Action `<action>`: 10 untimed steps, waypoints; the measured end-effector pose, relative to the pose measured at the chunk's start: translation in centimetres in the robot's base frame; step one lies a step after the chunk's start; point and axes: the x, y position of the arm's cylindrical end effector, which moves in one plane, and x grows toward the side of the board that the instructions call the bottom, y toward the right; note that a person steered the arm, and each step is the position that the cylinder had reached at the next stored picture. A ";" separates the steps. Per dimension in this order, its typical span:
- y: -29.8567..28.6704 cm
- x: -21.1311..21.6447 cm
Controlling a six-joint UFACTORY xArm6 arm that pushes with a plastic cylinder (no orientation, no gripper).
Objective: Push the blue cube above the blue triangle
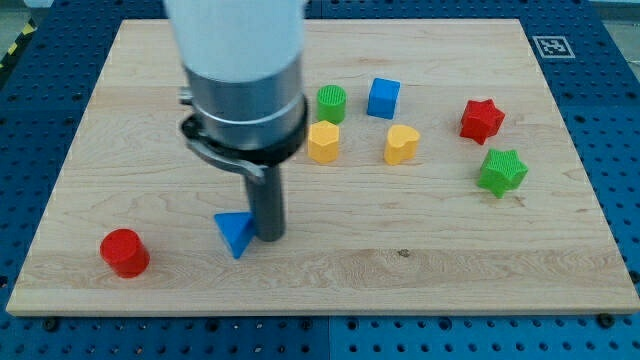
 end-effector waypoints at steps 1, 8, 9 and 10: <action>-3.3 0.5; 10.6 -27.3; 14.7 -24.9; 14.6 -21.5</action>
